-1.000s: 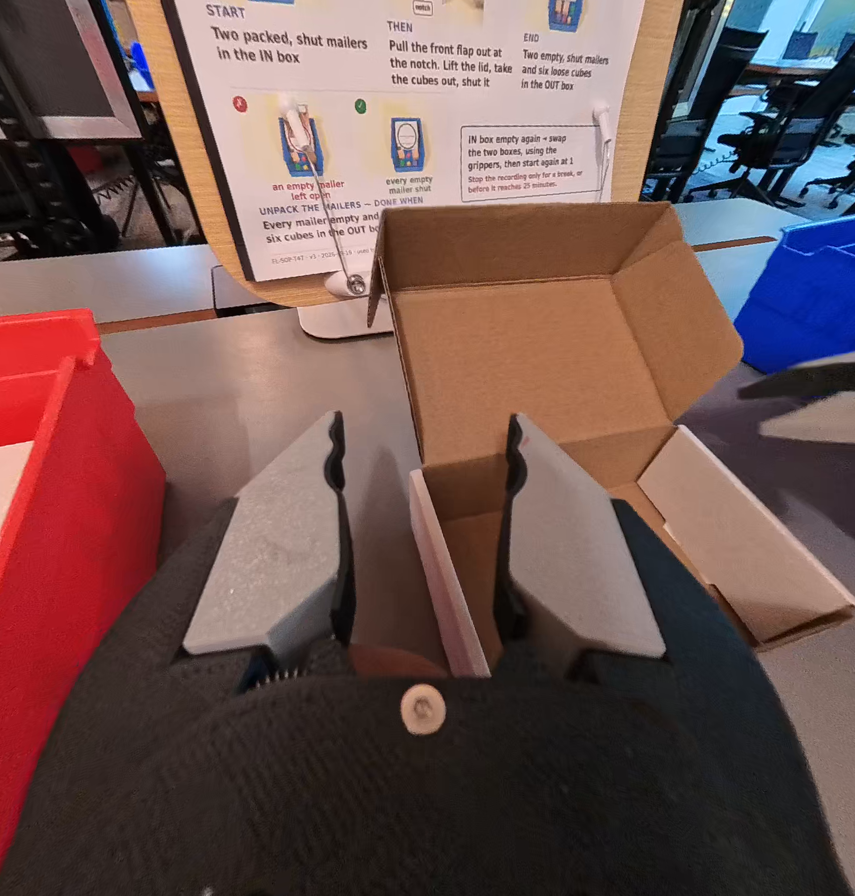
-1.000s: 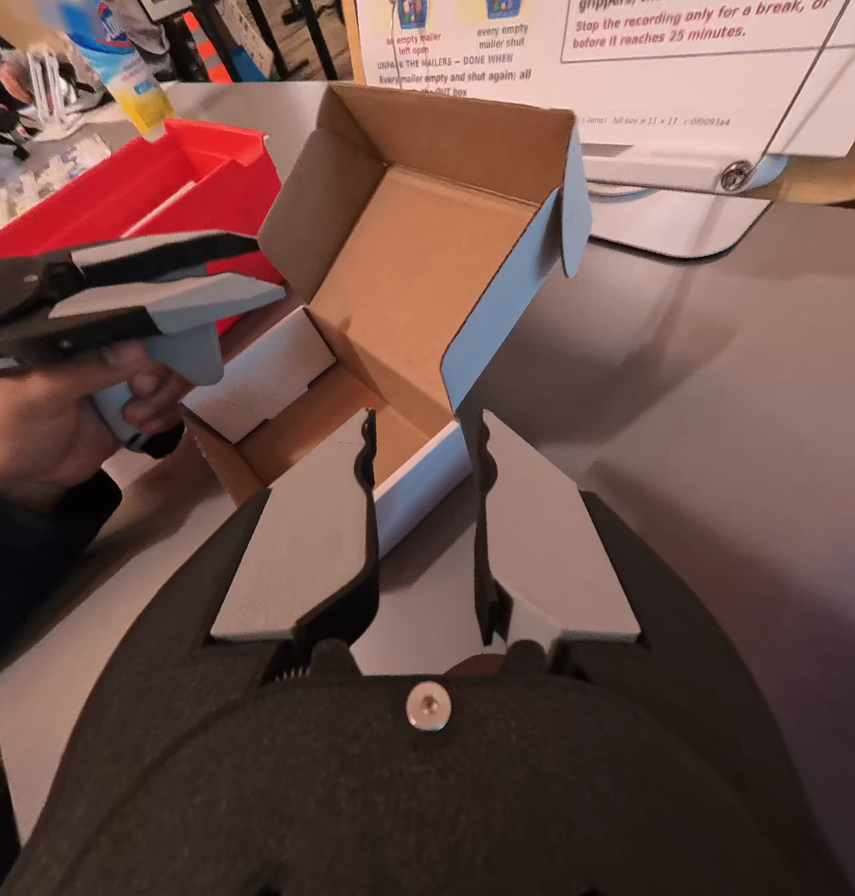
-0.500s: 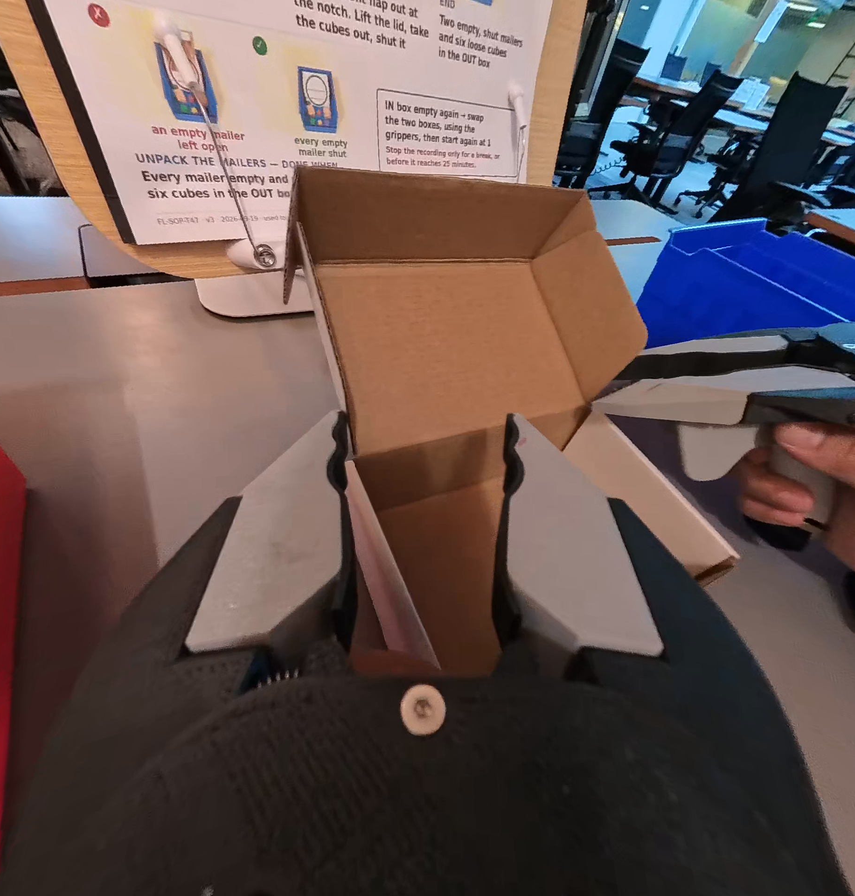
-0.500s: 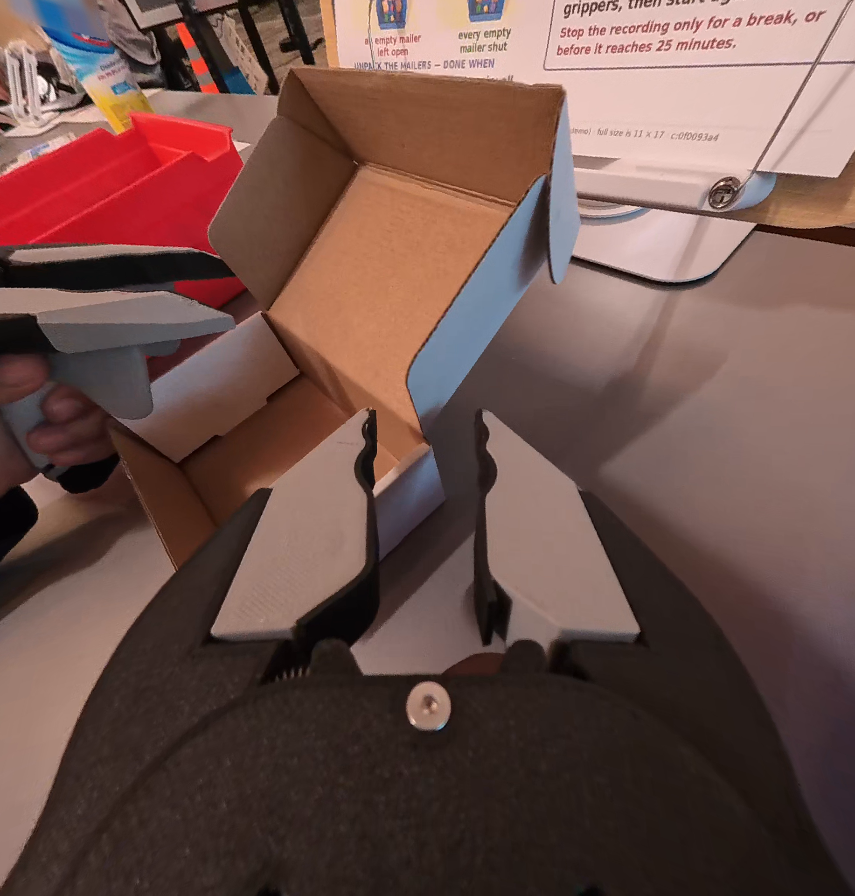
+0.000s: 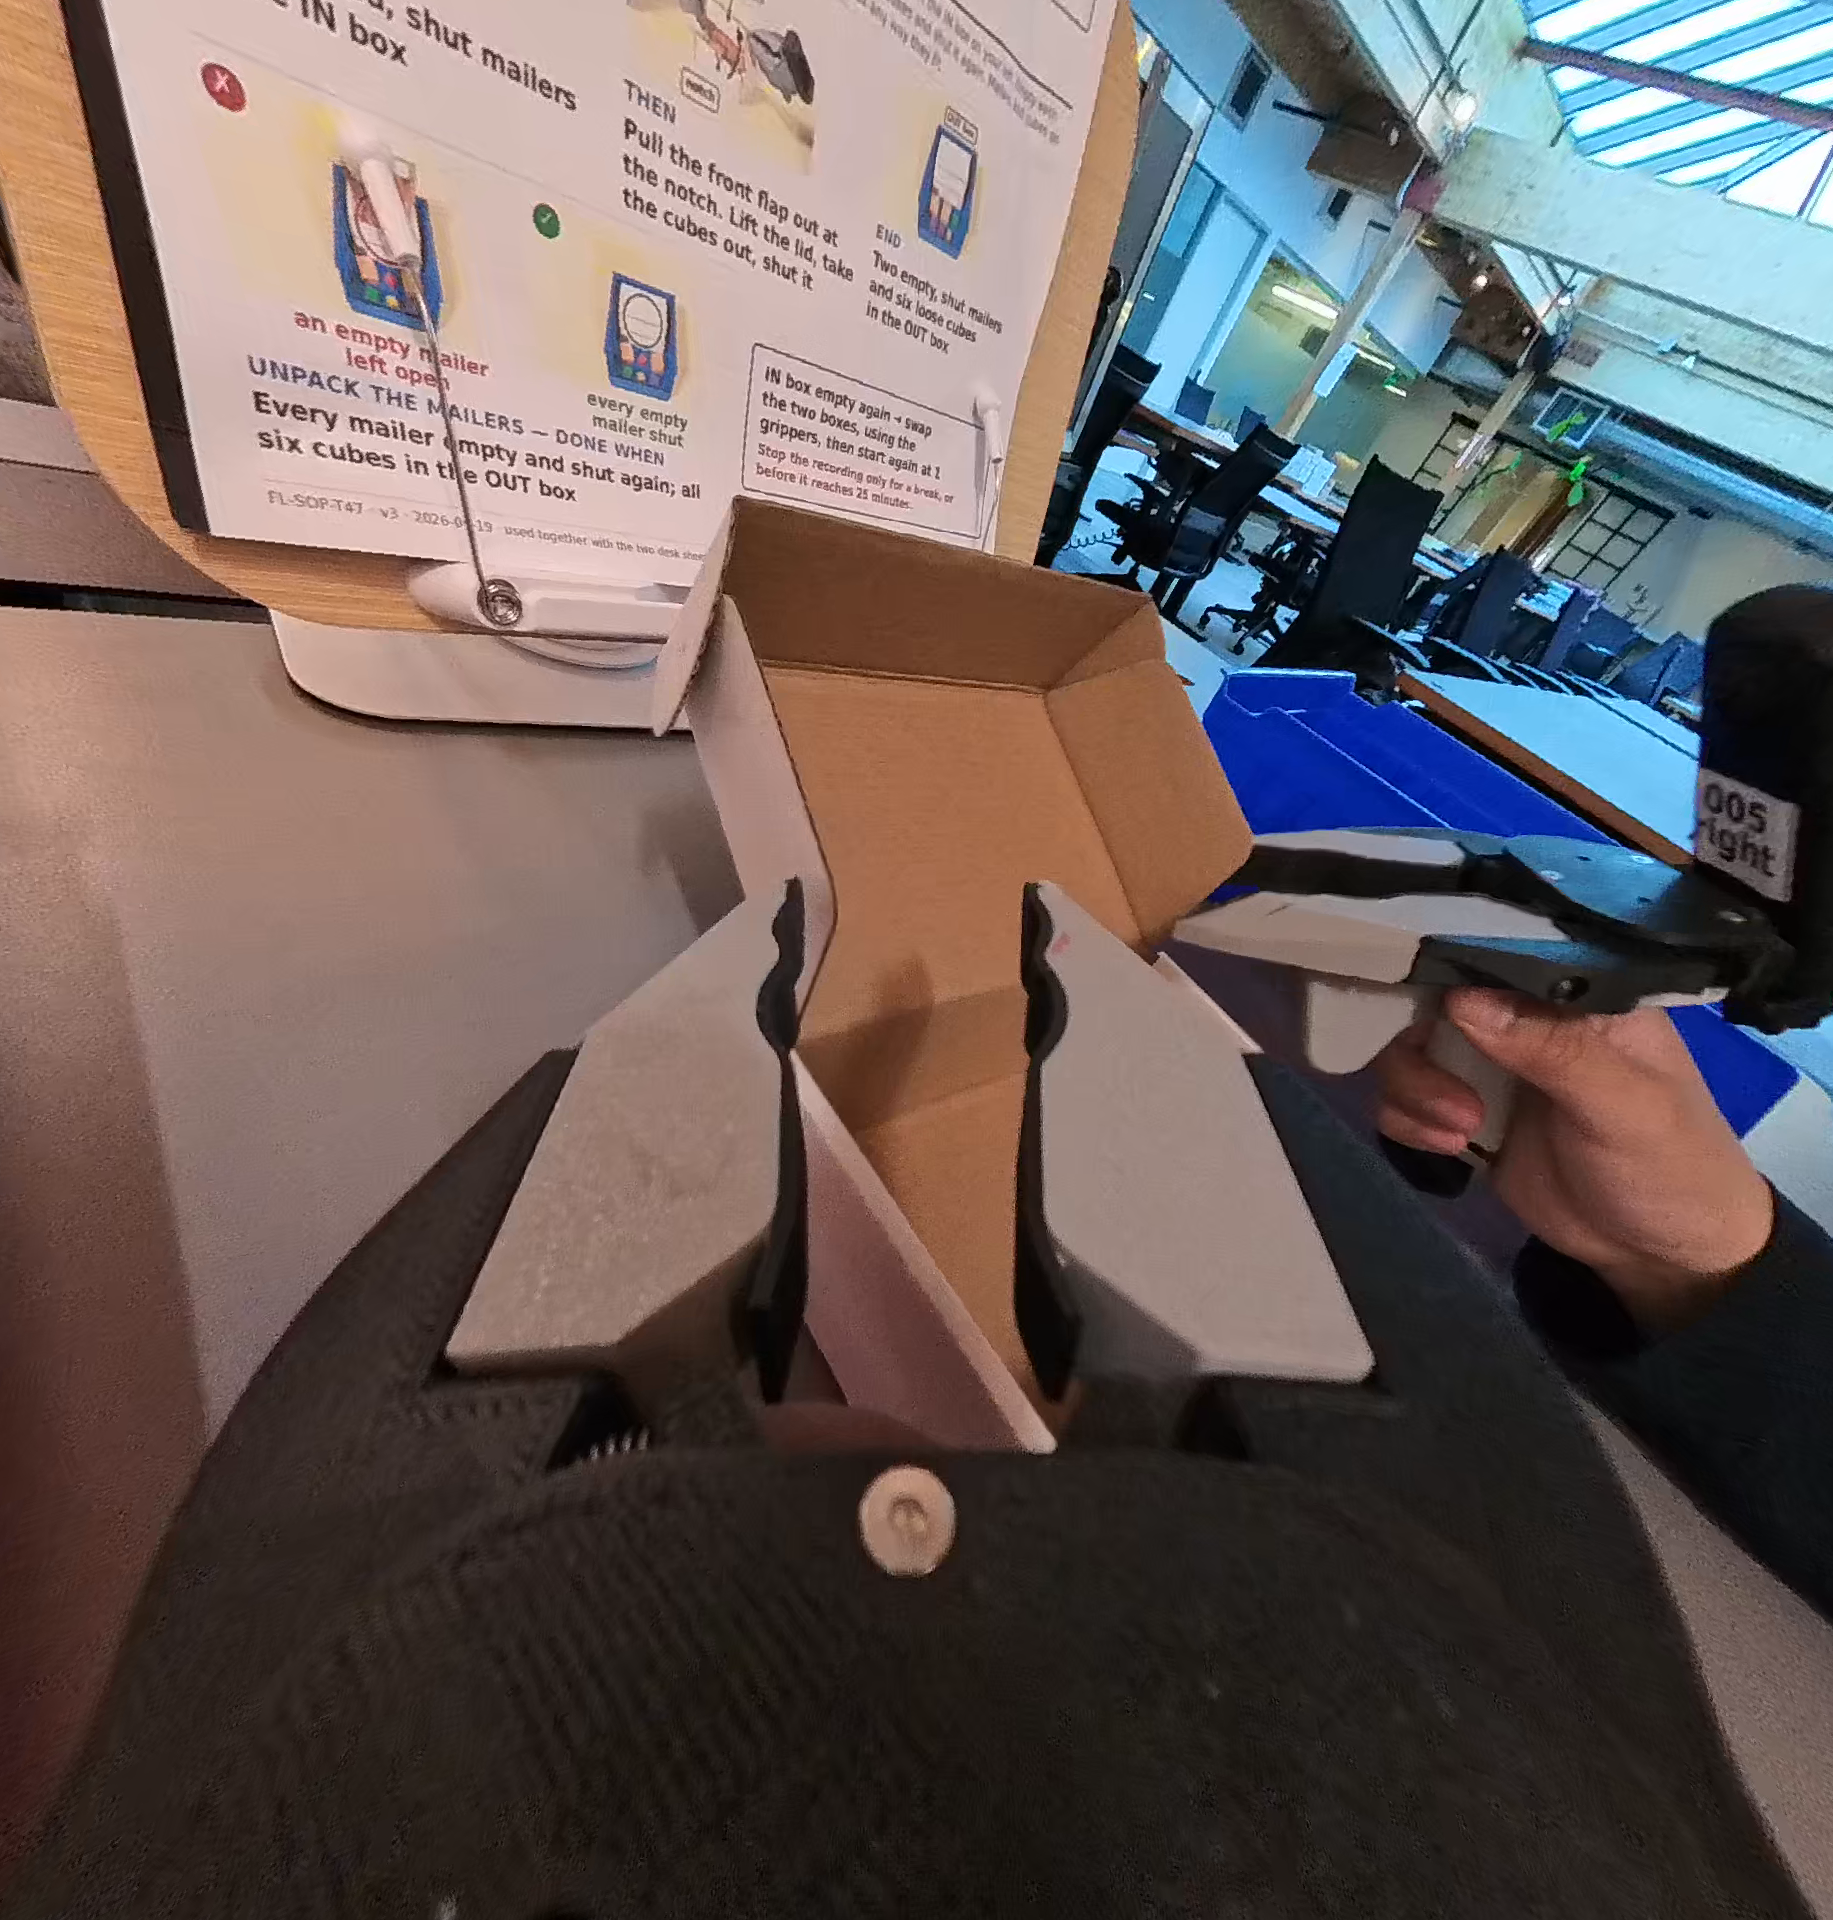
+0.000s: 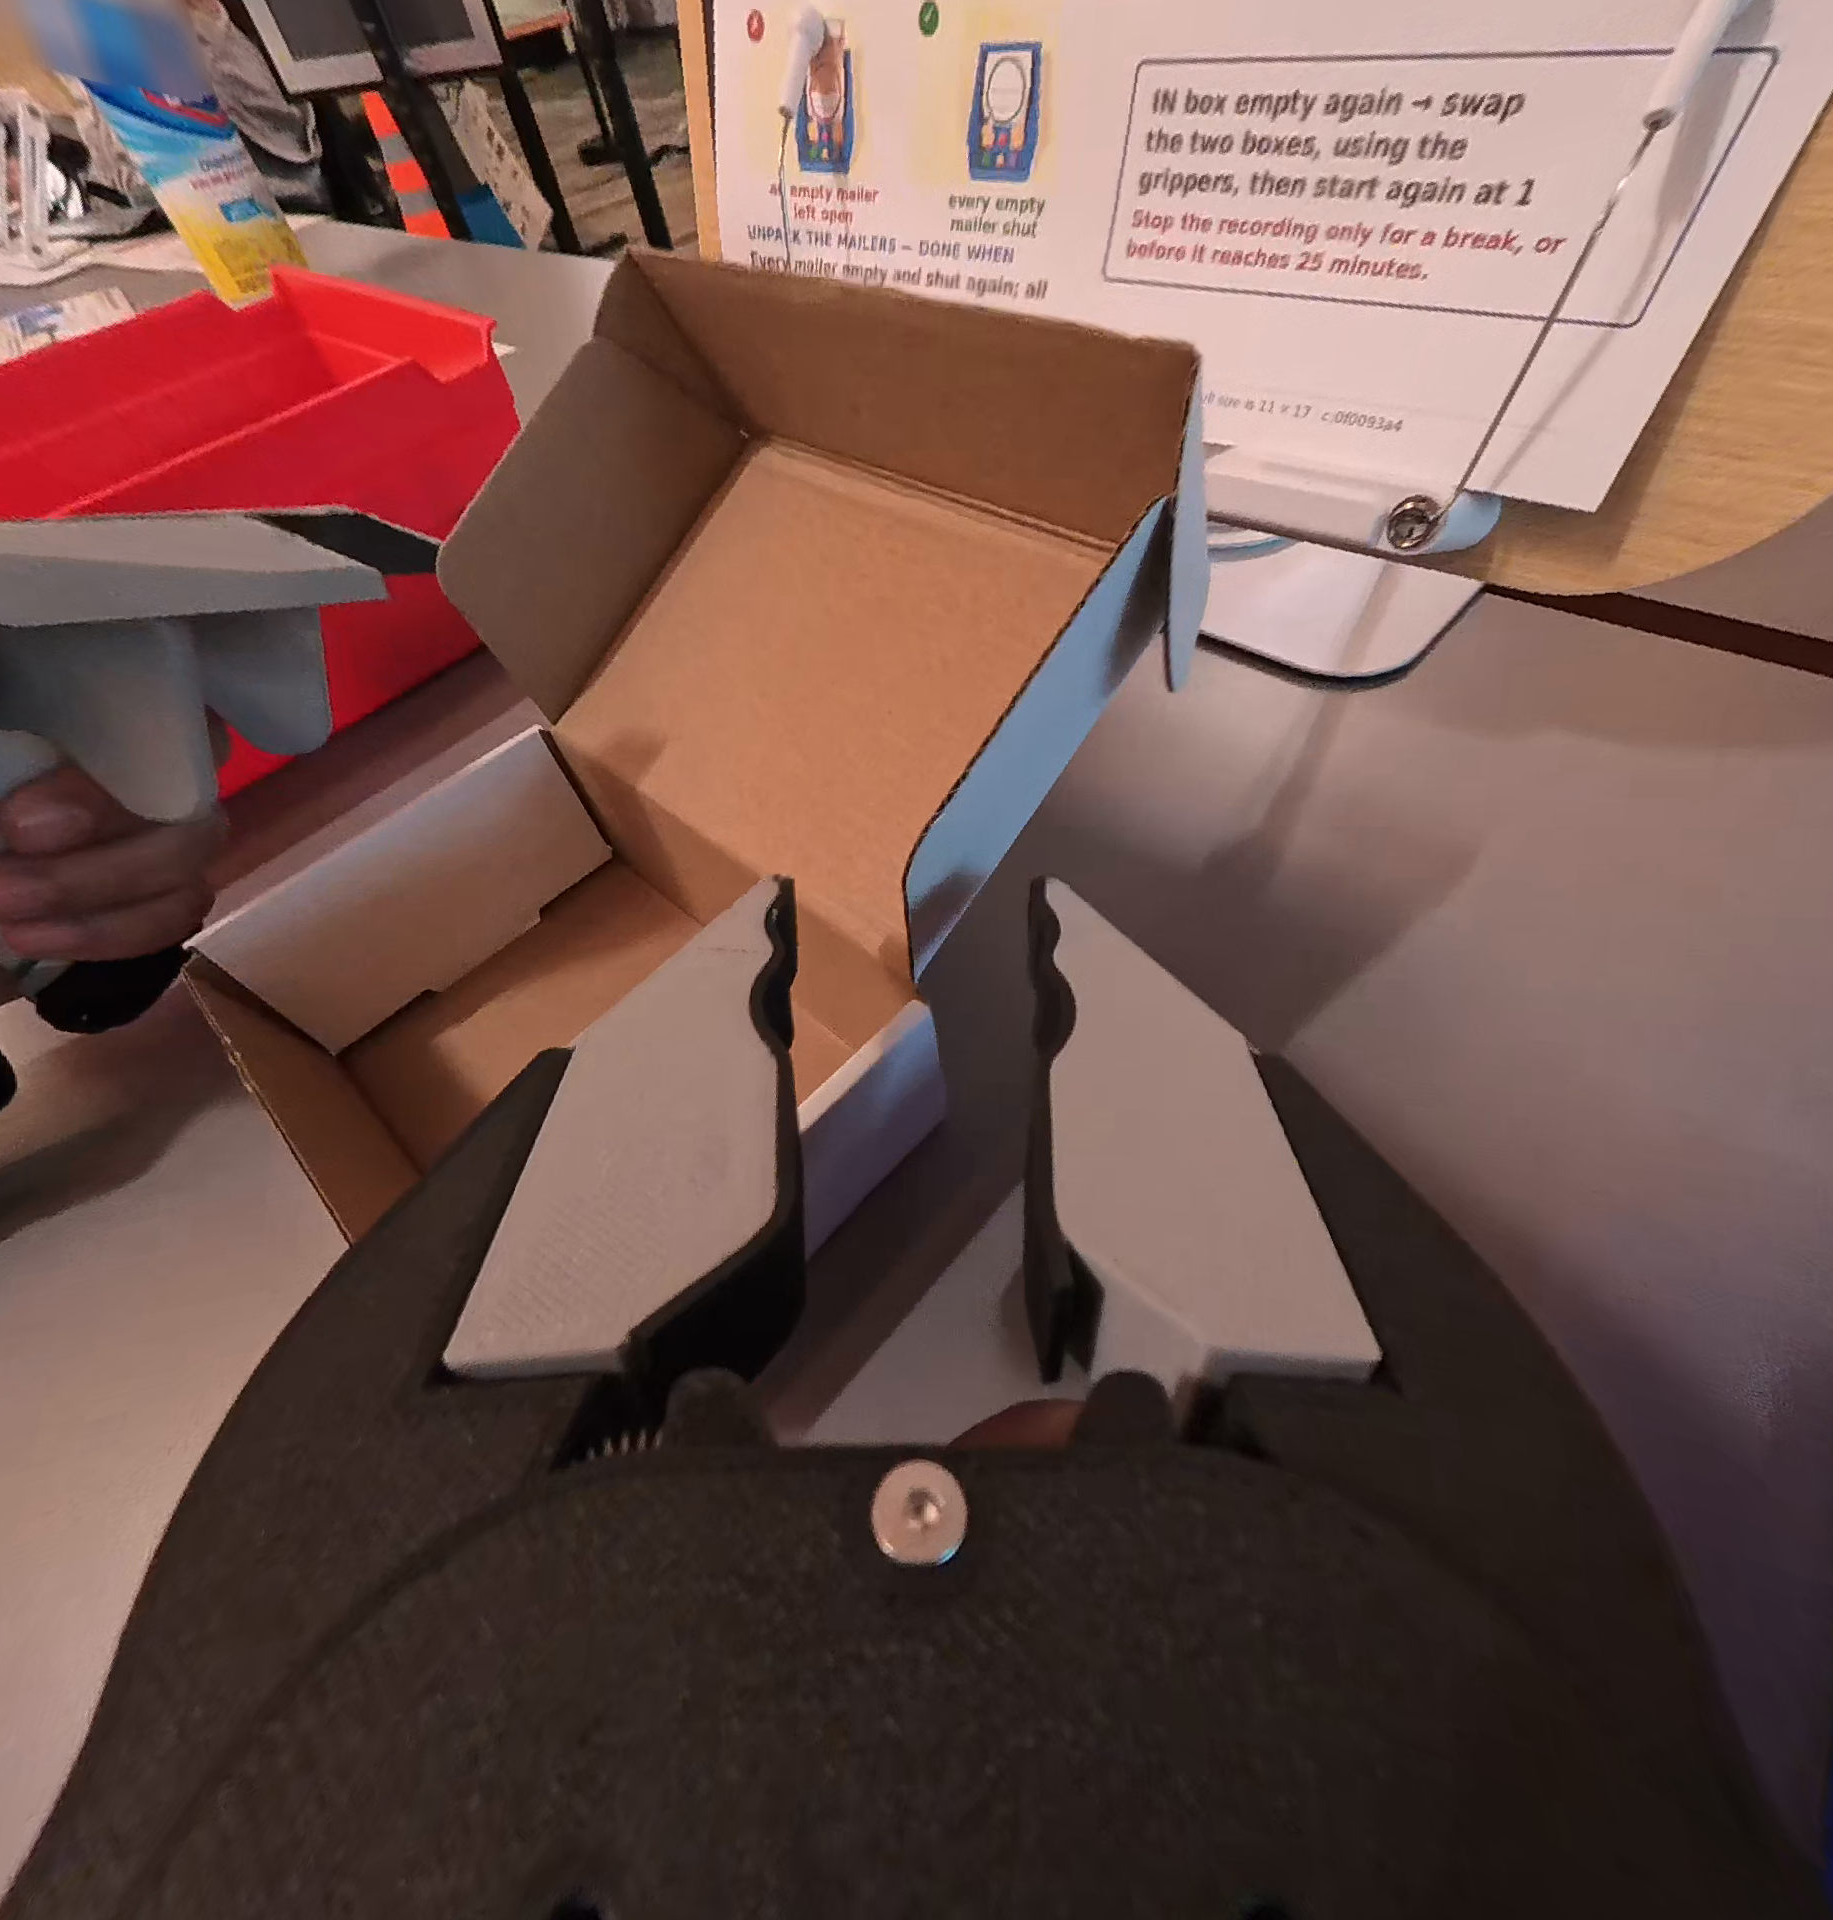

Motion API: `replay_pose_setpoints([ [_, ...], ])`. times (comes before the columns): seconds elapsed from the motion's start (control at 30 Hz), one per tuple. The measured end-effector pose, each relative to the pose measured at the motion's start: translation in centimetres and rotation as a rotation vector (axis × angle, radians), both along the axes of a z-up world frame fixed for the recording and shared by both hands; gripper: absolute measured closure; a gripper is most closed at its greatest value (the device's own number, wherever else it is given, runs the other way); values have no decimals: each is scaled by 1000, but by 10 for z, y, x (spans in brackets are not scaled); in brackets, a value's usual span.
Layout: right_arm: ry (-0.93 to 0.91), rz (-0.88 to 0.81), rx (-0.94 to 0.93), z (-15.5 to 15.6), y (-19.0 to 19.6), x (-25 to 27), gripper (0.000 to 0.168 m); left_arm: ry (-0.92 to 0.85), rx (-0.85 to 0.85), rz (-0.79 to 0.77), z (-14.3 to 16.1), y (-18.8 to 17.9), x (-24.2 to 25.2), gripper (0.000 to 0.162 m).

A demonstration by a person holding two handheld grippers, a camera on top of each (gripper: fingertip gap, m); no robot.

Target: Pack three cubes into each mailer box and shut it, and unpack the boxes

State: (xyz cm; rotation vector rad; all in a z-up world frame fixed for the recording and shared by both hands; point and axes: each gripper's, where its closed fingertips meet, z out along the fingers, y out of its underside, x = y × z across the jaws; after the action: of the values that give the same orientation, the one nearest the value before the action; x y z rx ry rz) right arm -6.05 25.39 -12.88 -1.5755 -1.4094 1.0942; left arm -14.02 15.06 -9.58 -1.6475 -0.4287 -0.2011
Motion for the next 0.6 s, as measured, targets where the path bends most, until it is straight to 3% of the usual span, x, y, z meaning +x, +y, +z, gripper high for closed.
replay_pose_setpoints([
  [0.23,70,10,-85,14,0,3,125,61,-21,129,1,-9,-20,128],
  [0.4,91,19,-89,20,-1,6,129,80,-77,116,-8,-11,-22,162],
  [0.5,157,11,7,38,-1,12,134,79,-121,91,-17,-8,-18,162],
  [0.6,77,-93,113,28,12,16,133,73,-155,85,-23,-4,-16,138],
])
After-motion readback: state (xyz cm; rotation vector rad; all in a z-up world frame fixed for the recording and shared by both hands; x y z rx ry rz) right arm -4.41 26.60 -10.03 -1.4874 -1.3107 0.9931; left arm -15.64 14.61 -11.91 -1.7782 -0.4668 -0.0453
